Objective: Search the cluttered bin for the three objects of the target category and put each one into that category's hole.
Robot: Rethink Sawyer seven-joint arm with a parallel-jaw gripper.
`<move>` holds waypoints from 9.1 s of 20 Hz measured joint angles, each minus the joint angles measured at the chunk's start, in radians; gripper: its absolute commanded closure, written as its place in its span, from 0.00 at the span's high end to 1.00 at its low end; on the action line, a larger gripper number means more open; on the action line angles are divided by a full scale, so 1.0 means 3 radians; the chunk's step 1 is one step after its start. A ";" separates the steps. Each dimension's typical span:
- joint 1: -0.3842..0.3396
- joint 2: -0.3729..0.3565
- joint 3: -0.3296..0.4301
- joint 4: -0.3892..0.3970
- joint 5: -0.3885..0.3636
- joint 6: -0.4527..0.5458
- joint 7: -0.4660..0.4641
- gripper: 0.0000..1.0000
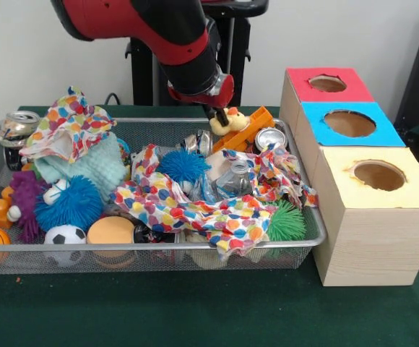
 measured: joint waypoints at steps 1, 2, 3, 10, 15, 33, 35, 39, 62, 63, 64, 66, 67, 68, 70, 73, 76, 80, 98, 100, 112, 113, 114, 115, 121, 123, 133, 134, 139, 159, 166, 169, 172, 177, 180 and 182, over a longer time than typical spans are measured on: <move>-0.0001 -0.0019 0.0000 0.0017 -0.0058 -0.0065 0.0000 0.00; -0.0002 -0.0042 0.0000 0.0042 -0.0128 -0.0167 0.0000 0.00; -0.0003 -0.0062 0.0000 0.0068 -0.0181 -0.0270 0.0000 0.00; -0.0027 -0.0185 0.0000 0.0219 -0.0237 -0.0494 0.0000 0.00; -0.0088 -0.0302 0.0000 0.0272 -0.0175 -0.0494 0.0000 0.00; -0.0387 -0.0836 0.0334 0.0474 0.0918 -0.0492 0.0000 0.00; -0.0409 -0.0864 0.0427 0.0551 0.1072 -0.0491 0.0000 0.00; -0.0425 -0.0893 0.0583 0.0679 0.1304 -0.0492 0.0000 0.00; -0.0281 -0.0623 0.1095 0.1233 0.1770 -0.0494 0.0000 0.00; -0.0281 -0.0609 0.1095 0.1246 0.1770 -0.0494 0.0000 0.00; -0.0281 -0.0604 0.1095 0.1250 0.1770 -0.0494 0.0000 0.00; -0.0279 -0.0581 0.1095 0.1264 0.1771 -0.0494 0.0000 0.00; -0.0277 -0.0572 0.1095 0.1269 0.1771 -0.0493 0.0000 0.00; -0.0276 -0.0562 0.1095 0.1274 0.1771 -0.0491 0.0000 0.00; -0.0267 -0.0545 0.1095 0.1286 0.1771 -0.0481 0.0000 0.00; -0.0256 -0.0502 0.1095 0.1300 0.1771 -0.0481 0.0000 0.00; -0.0255 -0.0452 0.1095 0.1329 0.1772 -0.0481 0.0000 0.00; -0.0267 -0.0383 0.1116 0.1351 0.1772 -0.0482 0.0000 0.00; -0.0336 -0.0184 0.1305 0.1361 0.1774 -0.0615 0.0000 0.00; -0.0331 -0.0187 0.1302 0.1361 0.1773 -0.0655 0.0000 0.00; -0.0229 -0.0179 0.1167 0.1361 0.1653 -0.0781 0.0000 0.00; -0.0227 -0.0174 0.1157 0.1361 0.1645 -0.0782 0.0000 0.00; -0.0225 -0.0169 0.1146 0.1361 0.1637 -0.0782 0.0000 0.00; -0.0225 -0.0164 0.1130 0.1361 0.1622 -0.0782 0.0000 0.00; -0.0225 -0.0156 0.1062 0.1361 0.1549 -0.0782 0.0000 0.00; -0.0225 -0.0156 0.1052 0.1361 0.1536 -0.0782 0.0000 0.00; -0.0231 -0.0156 0.1046 0.1370 0.1529 -0.0782 0.0000 0.00; -0.0233 -0.0156 0.1046 0.1372 0.1529 -0.0782 0.0000 0.00; -0.0278 -0.0156 0.1077 0.1407 0.1529 -0.0782 0.0000 0.00; -0.0437 -0.0101 0.1260 0.1599 0.1529 -0.0782 0.0000 1.00; -0.0437 -0.0101 0.1288 0.1601 0.1530 -0.0782 0.0000 1.00; -0.0437 -0.0101 0.1288 0.1602 0.1530 -0.0782 0.0000 1.00; -0.0436 -0.0101 0.1288 0.1602 0.1529 -0.0782 0.0000 1.00; -0.0418 -0.0152 0.1267 0.1601 0.1528 -0.0767 0.0000 1.00; -0.0371 -0.0225 0.1197 0.1597 0.1496 -0.0712 0.0000 1.00; -0.0323 -0.0290 0.1124 0.1589 0.1455 -0.0655 0.0000 1.00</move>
